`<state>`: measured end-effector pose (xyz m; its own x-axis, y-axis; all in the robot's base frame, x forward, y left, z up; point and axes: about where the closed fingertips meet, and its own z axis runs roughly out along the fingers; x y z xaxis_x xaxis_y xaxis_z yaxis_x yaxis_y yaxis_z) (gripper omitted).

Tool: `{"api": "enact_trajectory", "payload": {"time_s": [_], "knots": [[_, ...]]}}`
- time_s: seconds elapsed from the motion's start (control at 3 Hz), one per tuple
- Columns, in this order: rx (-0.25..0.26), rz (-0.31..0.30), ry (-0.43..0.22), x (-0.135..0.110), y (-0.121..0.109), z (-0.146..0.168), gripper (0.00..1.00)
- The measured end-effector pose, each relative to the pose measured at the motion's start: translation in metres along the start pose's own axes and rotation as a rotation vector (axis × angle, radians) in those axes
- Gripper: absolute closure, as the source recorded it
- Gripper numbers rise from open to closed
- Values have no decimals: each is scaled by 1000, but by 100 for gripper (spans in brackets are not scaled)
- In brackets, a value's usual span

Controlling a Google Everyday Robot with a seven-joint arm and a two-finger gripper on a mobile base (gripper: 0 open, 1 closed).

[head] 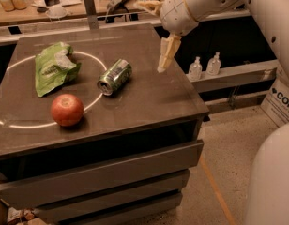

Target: Knock green can over

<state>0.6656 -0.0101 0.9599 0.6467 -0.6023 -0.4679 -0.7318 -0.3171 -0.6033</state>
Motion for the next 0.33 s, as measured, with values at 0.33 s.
{"api": "enact_trajectory", "payload": {"time_s": [0.33], "knots": [[-8,13,78,9,20,-4,0]]}}
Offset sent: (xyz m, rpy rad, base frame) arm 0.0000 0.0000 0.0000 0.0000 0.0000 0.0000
